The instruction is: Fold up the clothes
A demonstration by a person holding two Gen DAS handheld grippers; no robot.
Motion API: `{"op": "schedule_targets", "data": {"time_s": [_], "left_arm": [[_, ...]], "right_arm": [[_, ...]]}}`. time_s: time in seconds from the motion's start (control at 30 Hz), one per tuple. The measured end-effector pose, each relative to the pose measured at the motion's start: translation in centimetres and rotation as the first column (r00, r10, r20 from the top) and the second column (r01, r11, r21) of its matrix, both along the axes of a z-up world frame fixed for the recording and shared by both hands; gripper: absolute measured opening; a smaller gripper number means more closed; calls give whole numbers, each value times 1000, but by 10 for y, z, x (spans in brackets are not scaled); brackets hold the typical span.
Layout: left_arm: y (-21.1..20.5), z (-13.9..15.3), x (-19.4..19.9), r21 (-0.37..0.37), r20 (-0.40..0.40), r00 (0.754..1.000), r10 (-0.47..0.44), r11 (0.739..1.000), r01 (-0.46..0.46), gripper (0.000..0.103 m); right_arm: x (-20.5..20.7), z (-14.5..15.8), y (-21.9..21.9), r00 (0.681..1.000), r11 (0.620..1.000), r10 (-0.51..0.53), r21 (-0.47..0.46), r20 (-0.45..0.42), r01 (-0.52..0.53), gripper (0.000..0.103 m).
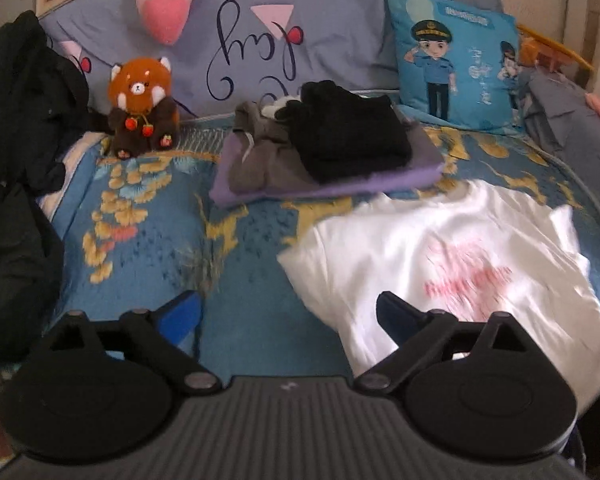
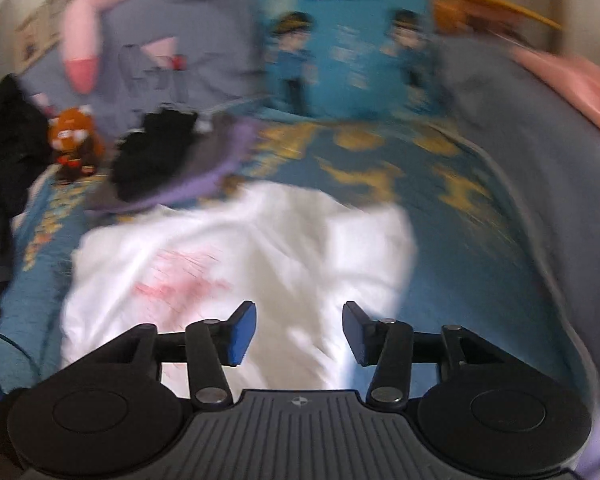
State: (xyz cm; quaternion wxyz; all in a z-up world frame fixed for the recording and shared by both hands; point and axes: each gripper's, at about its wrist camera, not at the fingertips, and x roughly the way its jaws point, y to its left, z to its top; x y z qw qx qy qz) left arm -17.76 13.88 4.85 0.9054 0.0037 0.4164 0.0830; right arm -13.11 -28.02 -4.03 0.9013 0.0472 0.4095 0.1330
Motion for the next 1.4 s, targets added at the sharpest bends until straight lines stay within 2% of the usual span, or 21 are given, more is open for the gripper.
{"op": "schedule_targets", "data": {"time_s": [0.1,0.17,0.23,0.3,0.4,0.47,0.53,0.7,0.8,0.83,0.9,0.97,1.0,1.03,1.07,1.2,1.27,1.3,1.4], "left_arm": [[12,-19,15,-30,-24,998,50,998,-51,97],[23,-37,17,-46,-54,995,79,996,-82,97],[32,-58,17,-42,-91,991,101,994,-105,97],[39,-71,12,-47,-111,988,108,992,-114,97],[43,-83,2,-69,-121,988,97,992,-106,97],[40,-88,-4,-66,-116,990,80,994,-88,99],[36,-90,-5,-41,-109,992,69,996,-74,101],[39,-99,2,-12,-117,991,64,998,-66,103],[46,-101,3,-35,-113,991,65,997,-70,103],[49,-102,3,-46,-112,991,70,996,-75,103],[55,-104,2,-62,-114,990,81,994,-88,103],[61,-108,-1,-76,-120,988,97,991,-106,103],[65,-110,-2,-83,-123,987,105,990,-115,103],[67,-111,-4,-88,-125,986,111,989,-123,103],[70,-113,-5,-93,-126,985,117,987,-129,103],[75,-117,-11,-102,-130,983,128,985,-142,103],[76,-118,-11,-105,-131,982,134,983,-148,103],[76,-118,-11,-107,-131,982,136,983,-150,103],[74,-116,-8,-111,-121,983,136,982,-150,103]], "right_arm": [[35,-6,52,989,990,144,2,33,-144,50],[52,-14,93,970,971,241,-23,44,-240,50],[67,-21,142,936,937,348,-60,56,-344,50],[77,-24,186,885,886,461,-98,71,-453,50],[90,-22,256,765,764,639,-184,81,-618,50],[101,-19,302,673,662,738,-239,45,-710,50],[113,-18,338,607,583,794,-264,-16,-769,53],[145,-39,419,505,439,826,-275,-250,-855,54],[136,-59,452,432,321,839,-342,-330,-883,54],[134,-65,460,418,292,835,-357,-357,-888,54],[131,-82,477,391,238,811,-365,-436,-900,46],[130,-102,488,404,216,755,-385,-517,-897,20],[131,-108,490,422,214,732,-407,-535,-888,4],[131,-114,491,438,212,711,-427,-550,-879,4],[130,-114,490,441,222,715,-422,-543,-879,4],[138,-94,466,483,329,733,-371,-479,-868,3],[146,-71,448,509,423,758,-288,-407,-859,3],[149,-60,441,520,457,769,-250,-370,-854,3],[152,-25,423,515,504,827,-109,-227,-857,3]]}}
